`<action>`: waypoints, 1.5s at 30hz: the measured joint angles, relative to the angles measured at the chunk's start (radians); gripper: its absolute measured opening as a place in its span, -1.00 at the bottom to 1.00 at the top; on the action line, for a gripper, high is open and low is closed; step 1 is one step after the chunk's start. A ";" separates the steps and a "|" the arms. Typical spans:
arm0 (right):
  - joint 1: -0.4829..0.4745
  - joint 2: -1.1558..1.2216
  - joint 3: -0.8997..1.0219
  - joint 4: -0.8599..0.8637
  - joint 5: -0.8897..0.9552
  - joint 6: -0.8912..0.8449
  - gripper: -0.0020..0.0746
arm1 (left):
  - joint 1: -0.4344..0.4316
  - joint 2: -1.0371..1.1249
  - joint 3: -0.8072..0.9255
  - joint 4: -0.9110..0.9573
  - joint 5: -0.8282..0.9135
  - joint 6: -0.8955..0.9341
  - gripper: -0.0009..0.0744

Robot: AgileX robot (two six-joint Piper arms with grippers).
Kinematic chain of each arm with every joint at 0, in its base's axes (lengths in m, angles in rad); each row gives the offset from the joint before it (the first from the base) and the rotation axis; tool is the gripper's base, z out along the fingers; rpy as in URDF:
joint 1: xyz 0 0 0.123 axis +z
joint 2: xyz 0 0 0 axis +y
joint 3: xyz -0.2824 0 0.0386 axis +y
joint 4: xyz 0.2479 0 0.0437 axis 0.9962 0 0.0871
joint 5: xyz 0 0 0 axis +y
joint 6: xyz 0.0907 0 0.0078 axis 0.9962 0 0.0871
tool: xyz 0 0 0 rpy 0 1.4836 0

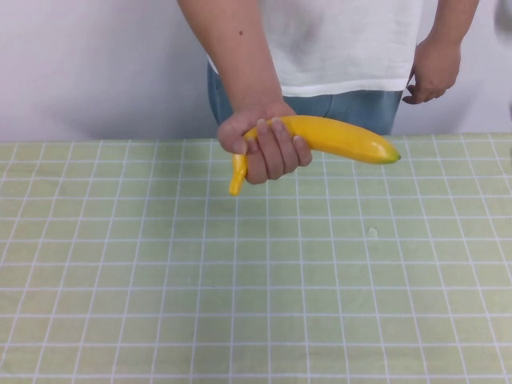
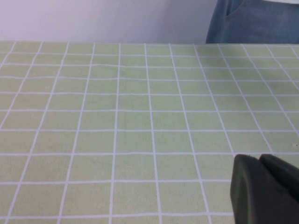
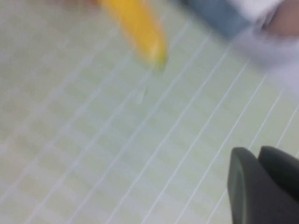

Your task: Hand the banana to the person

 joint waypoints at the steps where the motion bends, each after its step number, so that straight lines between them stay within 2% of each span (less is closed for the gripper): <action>1: 0.000 -0.026 0.063 0.003 0.000 0.013 -0.95 | 0.000 0.000 0.000 0.000 0.000 0.000 -0.99; 5: 0.000 -0.116 0.276 0.035 -0.042 0.041 -0.96 | 0.000 0.000 0.000 0.000 0.000 0.000 -0.99; 9: 0.000 -0.181 0.371 0.064 -0.062 0.048 -0.96 | 0.000 0.000 0.000 0.000 0.000 0.000 -0.99; 24: 0.000 -0.201 0.388 0.054 -0.007 0.053 -0.96 | 0.000 0.000 0.000 0.000 0.000 0.000 -0.99; 27: -0.029 -0.222 0.389 0.061 -0.007 0.053 -0.96 | 0.000 0.000 0.000 0.000 0.000 0.000 -0.99; 31: -0.120 -0.284 0.389 0.061 -0.021 0.053 -0.96 | 0.000 0.000 0.000 0.000 0.000 0.000 -0.99; 35: -0.236 -0.392 0.424 0.066 -0.174 0.057 -0.97 | 0.000 0.000 0.000 0.000 0.000 0.000 -0.99; 38: -0.318 -0.509 0.519 0.100 -0.352 0.063 -0.97 | 0.000 0.000 0.000 0.000 0.000 0.000 -0.99; 42: -0.406 -0.700 0.730 0.173 -0.586 0.065 -0.97 | 0.000 0.000 0.000 0.000 0.000 0.000 -0.99; 45: -0.437 -0.840 0.934 0.188 -0.732 0.068 -0.97 | 0.000 0.000 0.000 0.000 0.000 0.000 -0.99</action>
